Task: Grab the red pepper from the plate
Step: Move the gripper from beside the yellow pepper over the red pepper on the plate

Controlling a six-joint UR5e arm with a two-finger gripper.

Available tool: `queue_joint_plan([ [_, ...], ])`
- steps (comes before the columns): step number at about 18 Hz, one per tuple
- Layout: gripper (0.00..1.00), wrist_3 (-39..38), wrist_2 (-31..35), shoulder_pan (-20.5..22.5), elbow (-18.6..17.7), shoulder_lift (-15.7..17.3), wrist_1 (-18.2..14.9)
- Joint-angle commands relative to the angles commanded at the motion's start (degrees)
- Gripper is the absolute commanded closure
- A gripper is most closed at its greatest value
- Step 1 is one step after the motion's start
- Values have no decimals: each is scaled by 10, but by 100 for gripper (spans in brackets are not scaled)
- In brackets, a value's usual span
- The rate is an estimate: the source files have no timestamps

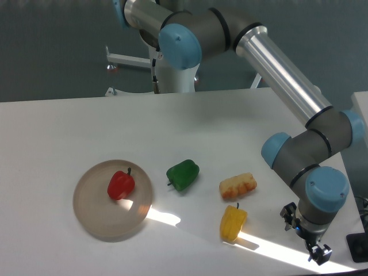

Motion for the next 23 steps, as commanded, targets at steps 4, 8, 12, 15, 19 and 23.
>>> queue_joint_plan([
  [4,0,-4,-3,-5,-2,9,-1],
  [8,0,-11,0,-21,-57,49,-1],
  [12,0,-40,4,-47,-112,95,-4],
  [15,0,-75,4,-67,-160,139,-7],
  [19,0,-119,3,-108,-240,198,-8],
  [23,0,-178,8,-160,-308,246,-4],
])
